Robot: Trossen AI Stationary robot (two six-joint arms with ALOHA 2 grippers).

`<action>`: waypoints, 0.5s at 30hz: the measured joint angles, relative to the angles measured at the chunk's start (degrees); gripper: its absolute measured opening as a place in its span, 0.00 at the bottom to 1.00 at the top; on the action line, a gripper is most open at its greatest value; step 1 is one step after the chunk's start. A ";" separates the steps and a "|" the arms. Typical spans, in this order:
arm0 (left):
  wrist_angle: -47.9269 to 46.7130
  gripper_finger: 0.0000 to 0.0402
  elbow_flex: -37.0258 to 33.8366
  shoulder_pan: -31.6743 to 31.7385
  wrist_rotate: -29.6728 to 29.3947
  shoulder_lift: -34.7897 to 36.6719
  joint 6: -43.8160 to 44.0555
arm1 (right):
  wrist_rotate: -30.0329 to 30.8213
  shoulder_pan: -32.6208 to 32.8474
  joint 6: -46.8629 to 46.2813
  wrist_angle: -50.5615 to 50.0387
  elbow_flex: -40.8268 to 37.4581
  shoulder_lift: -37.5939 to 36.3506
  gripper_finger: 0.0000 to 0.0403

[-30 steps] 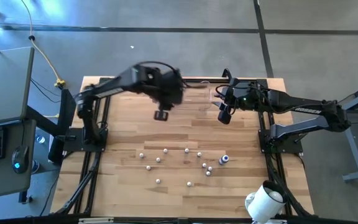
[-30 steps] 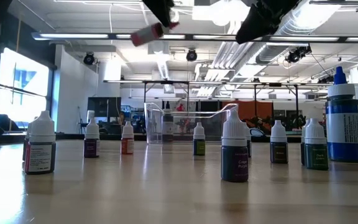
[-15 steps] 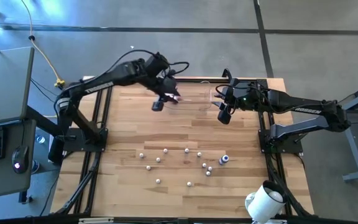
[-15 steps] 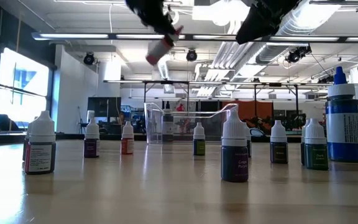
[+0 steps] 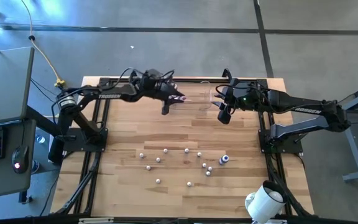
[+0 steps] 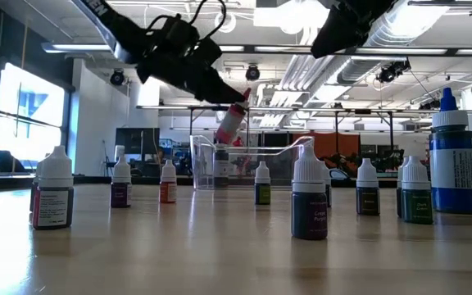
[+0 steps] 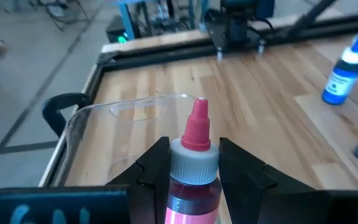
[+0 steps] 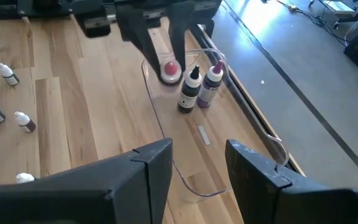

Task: Pick & Place food coloring
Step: Put the pink food coloring into the transparent bin

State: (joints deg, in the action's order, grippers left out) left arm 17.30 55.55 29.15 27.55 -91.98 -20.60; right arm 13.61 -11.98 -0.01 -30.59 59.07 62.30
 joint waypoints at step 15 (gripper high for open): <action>19.30 0.26 -13.05 -2.27 -14.33 0.00 8.02 | 0.04 0.00 -0.11 5.10 0.00 1.63 0.35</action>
State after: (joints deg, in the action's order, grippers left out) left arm 36.60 42.50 26.87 13.22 -91.98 -12.58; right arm 13.65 -11.98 -0.12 -25.49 59.07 63.93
